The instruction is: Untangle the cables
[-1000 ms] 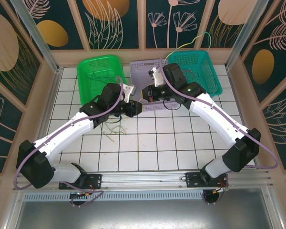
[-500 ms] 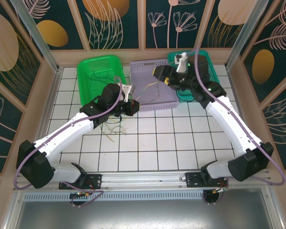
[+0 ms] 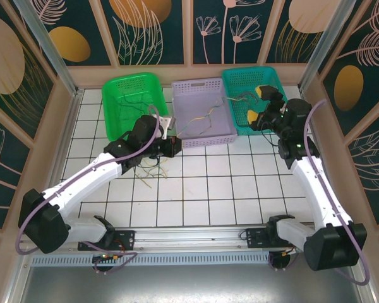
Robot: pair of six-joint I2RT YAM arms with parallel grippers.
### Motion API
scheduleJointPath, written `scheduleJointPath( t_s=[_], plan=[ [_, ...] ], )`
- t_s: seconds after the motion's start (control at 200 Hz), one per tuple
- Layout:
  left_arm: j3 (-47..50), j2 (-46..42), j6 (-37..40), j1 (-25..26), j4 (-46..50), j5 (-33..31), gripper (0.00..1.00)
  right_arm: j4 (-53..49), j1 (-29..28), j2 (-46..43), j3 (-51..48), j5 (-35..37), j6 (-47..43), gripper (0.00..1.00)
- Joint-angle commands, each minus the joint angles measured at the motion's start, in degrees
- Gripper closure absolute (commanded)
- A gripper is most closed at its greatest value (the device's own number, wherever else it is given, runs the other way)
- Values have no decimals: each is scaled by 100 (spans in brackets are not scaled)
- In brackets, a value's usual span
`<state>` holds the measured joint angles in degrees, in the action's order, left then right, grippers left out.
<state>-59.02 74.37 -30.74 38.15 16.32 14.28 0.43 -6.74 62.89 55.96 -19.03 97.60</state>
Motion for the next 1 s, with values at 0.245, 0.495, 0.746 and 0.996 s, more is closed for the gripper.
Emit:
scheduleJointPath(
  t_s=[0.245, 0.495, 0.746, 0.996],
  plan=[
    [240, -590, -121, -5, -233, 82, 100, 1368, 186, 805, -473, -348, 1997, 13],
    [603, -960, -212, -2, -304, 199, 100, 2338, 386, 1758, -199, -373, 2336, 16],
    [759, -1142, -281, -2, -278, 154, 100, 2787, 428, 2145, -110, -178, 2743, 23],
    [747, -1127, -325, -8, -305, 173, 100, 2994, 549, 2465, 85, -187, 2682, 46]
  ],
)
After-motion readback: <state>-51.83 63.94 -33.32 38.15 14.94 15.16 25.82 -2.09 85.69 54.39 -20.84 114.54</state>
